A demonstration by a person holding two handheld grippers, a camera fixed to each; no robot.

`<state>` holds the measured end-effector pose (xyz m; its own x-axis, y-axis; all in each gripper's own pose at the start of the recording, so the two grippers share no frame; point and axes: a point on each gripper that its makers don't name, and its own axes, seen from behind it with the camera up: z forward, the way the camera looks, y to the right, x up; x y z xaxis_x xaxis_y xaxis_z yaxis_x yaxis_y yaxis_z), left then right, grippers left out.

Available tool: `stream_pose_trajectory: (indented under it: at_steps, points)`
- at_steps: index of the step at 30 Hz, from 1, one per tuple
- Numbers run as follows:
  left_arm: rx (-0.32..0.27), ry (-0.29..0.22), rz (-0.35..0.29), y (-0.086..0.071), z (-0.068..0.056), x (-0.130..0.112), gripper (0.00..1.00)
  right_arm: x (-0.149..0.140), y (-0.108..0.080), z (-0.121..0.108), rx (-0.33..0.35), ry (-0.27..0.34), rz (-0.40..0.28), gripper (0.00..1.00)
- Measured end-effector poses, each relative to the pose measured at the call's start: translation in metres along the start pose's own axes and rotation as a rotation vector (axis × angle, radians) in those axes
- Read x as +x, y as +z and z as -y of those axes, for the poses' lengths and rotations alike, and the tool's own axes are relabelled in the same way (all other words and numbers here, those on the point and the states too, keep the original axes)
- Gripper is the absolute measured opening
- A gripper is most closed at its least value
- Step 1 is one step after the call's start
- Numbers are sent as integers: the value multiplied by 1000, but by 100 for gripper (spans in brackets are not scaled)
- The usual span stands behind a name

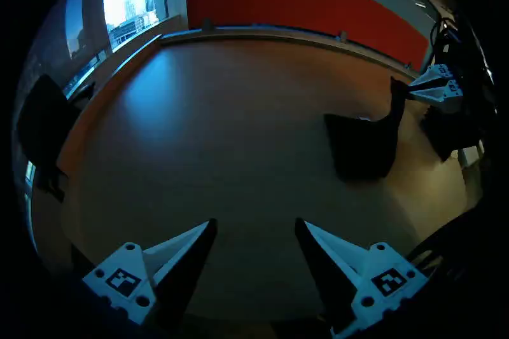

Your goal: Fold towel

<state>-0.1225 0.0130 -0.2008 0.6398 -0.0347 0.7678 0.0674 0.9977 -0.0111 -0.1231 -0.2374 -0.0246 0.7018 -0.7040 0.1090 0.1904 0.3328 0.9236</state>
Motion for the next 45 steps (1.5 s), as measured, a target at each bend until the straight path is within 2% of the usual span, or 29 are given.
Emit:
stream_pose_trajectory:
  at_steps: [7, 11, 14, 23, 27, 31, 35, 41, 45]
  points:
    - [15, -23, -3, -7, 7, -4, 91, 1, 31, 26, 84, -16, 23, 2]
    - [19, -46, -3, -12, 10, -9, 91, -11, 54, 44, 135, -13, 58, 2]
    - [22, -55, 0, -13, 11, -12, 91, -18, 64, 52, 151, -12, 78, 2]
    - [21, -63, 6, -13, 13, -16, 90, -19, 70, 57, 163, 4, 91, 3]
    - [21, -59, 6, -12, 13, -15, 91, -19, 71, 57, 159, 6, 93, 6]
    - [21, -55, 4, -12, 12, -13, 91, -20, 70, 57, 157, 15, 94, 21]
    - [20, -56, 3, -12, 11, -14, 91, -21, 69, 57, 154, 30, 96, 42]
    - [20, -52, 2, -13, 10, -14, 91, -18, 67, 54, 142, 34, 85, 53]
    - [20, -48, 0, -13, 10, -13, 91, -18, 64, 53, 139, 36, 82, 55]
